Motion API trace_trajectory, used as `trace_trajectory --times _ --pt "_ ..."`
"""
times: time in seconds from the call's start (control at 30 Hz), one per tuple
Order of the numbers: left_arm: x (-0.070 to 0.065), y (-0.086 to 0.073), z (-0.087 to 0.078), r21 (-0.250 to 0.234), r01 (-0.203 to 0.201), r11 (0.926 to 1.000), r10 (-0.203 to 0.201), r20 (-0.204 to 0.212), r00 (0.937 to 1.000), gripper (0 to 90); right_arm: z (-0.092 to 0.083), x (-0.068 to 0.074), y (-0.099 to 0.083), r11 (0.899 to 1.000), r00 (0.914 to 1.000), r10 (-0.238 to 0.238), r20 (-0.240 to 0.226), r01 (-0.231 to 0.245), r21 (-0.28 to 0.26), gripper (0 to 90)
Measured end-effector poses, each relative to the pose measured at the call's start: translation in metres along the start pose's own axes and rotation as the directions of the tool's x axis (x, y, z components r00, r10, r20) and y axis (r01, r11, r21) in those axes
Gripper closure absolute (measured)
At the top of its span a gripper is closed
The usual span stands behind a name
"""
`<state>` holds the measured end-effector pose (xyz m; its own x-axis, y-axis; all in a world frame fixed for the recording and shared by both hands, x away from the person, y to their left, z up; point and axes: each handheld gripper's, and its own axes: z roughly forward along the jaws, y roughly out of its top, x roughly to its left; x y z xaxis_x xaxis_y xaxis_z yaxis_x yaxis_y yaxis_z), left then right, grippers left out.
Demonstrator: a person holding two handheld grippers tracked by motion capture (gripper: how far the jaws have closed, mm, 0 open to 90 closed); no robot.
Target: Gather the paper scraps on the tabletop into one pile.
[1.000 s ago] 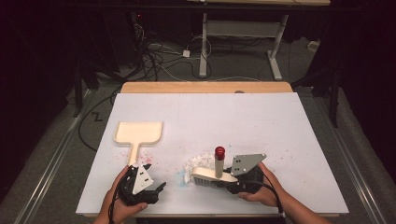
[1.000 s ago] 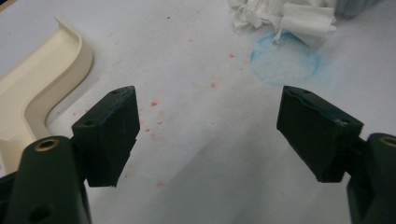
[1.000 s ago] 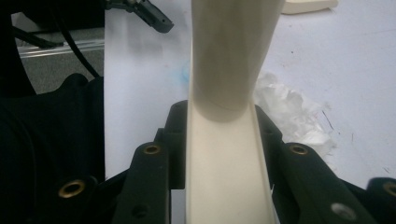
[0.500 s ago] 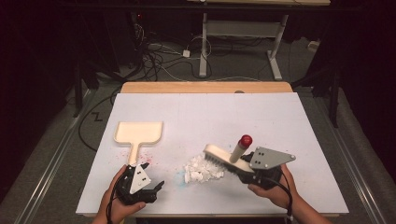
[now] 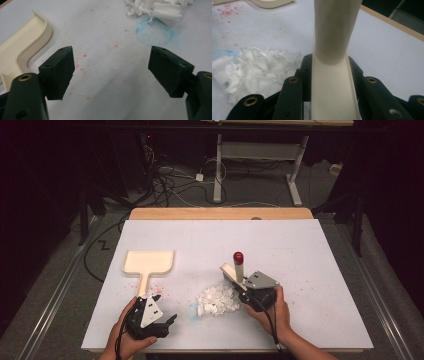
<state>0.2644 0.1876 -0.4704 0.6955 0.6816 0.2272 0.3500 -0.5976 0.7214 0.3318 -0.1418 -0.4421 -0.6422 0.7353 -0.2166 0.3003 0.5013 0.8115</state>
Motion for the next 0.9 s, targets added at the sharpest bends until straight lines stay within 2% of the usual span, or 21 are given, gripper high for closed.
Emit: trace_trajectory --times 0.07,0.23,0.33,0.43,0.53,0.7,0.8,0.9 --pt "0.001 0.0 0.0 0.0 0.003 1.0 -0.003 0.001 1.0 20.4 0.004 0.008 0.003 1.0 0.9995 0.025 -0.021 -0.025 -0.006 67.5" --pt "0.0 -0.001 0.0 -0.004 0.003 1.0 -0.003 0.002 1.0 20.4 0.009 0.024 0.011 0.999 0.9994 0.031 -0.014 -0.031 -0.012 67.5" --pt "0.001 0.0 0.0 -0.004 0.003 1.0 -0.003 0.002 1.0 20.4 0.01 0.028 0.013 0.997 0.9974 0.068 -0.024 -0.069 -0.024 67.5" --pt "0.0 0.0 0.0 -0.002 -0.001 1.0 0.001 0.001 1.0 20.4 0.011 0.031 0.015 0.997 0.9971 0.067 -0.036 -0.068 -0.028 67.5" --pt "0.001 0.0 -0.001 -0.005 0.002 1.0 -0.002 -0.001 1.0 20.4 0.008 0.026 0.014 0.997 0.9969 0.073 -0.029 -0.073 -0.029 67.5" --pt "0.001 0.0 -0.001 -0.007 0.003 1.0 -0.003 -0.004 1.0 20.4 -0.002 0.008 0.014 0.994 0.9954 0.096 -0.007 -0.096 -0.057 67.4" --pt "0.001 0.0 -0.001 -0.007 0.0 1.0 0.0 -0.005 1.0 20.4 -0.011 -0.005 0.016 0.986 0.9903 0.138 -0.017 -0.139 -0.087 67.4" --pt "0.001 -0.001 -0.002 -0.01 0.004 0.9999 -0.004 -0.006 1.0 20.4 -0.019 -0.014 0.018 0.983 0.9882 0.152 -0.018 -0.153 -0.101 67.4"
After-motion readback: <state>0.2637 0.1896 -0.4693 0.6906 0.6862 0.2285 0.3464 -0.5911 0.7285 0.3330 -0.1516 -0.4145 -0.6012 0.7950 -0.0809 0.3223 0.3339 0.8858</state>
